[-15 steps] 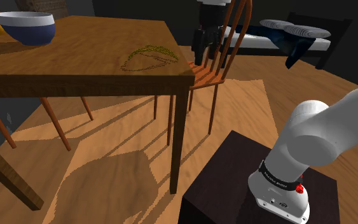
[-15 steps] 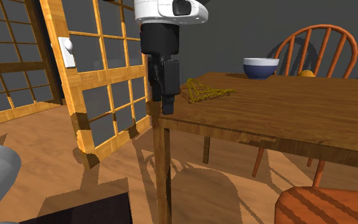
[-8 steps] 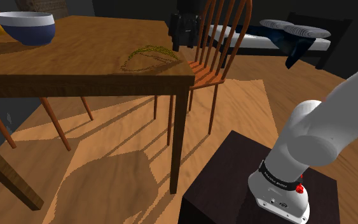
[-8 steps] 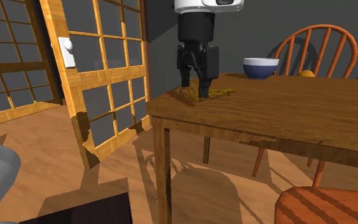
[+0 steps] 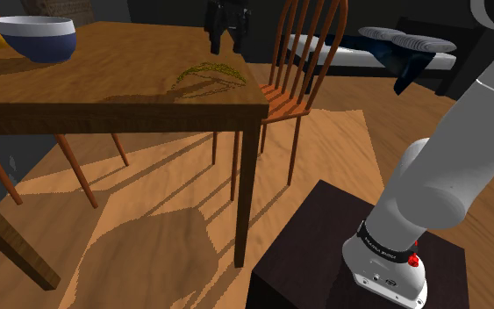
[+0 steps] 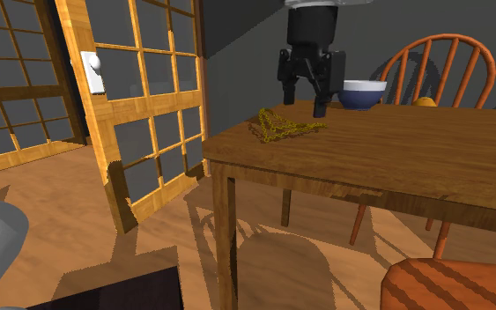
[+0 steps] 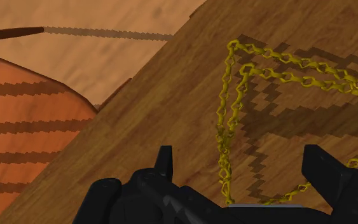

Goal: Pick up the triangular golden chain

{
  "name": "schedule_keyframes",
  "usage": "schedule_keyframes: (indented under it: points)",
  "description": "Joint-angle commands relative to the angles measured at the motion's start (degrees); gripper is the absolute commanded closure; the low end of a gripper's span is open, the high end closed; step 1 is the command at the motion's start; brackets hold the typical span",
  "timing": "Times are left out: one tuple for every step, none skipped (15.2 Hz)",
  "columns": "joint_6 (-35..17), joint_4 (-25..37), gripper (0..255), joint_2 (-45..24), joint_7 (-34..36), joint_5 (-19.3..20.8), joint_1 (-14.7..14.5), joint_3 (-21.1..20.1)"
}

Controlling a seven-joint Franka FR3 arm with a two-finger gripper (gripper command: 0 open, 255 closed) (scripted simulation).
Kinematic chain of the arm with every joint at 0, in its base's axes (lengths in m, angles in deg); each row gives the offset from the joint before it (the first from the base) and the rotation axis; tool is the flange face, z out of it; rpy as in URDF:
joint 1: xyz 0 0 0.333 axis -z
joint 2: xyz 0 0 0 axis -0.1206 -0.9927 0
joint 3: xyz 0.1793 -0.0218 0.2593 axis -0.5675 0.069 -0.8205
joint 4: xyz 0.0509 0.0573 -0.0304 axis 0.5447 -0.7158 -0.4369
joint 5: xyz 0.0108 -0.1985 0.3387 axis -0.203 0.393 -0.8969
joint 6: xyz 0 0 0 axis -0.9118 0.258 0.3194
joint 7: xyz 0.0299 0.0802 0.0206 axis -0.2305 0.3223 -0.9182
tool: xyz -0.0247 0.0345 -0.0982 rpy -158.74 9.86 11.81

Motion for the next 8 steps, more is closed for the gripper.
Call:
schedule_keyframes:
  points:
    - [-1.23,-1.17,0,0.03,-0.14,-0.1,-0.02,-0.02]
    - [-2.03,-2.16,0,0.22,-0.22,-0.11,-0.03,-0.03]
    - [-2.83,-3.15,0,0.41,-0.3,-0.12,-0.03,-0.04]
    - [-3.62,-4.13,0,0.58,-0.38,-0.14,-0.04,-0.04]
    - [-4.41,-5.09,0,0.75,-0.45,-0.15,-0.04,-0.05]
    - [-4.87,-5.65,0,0.85,-0.49,-0.16,-0.04,-0.06]
    - [-4.87,-5.63,0,0.84,-0.49,-0.16,-0.04,-0.06]
    - [-4.94,-5.83,255,0.96,-0.53,-0.16,-0.03,-0.04]
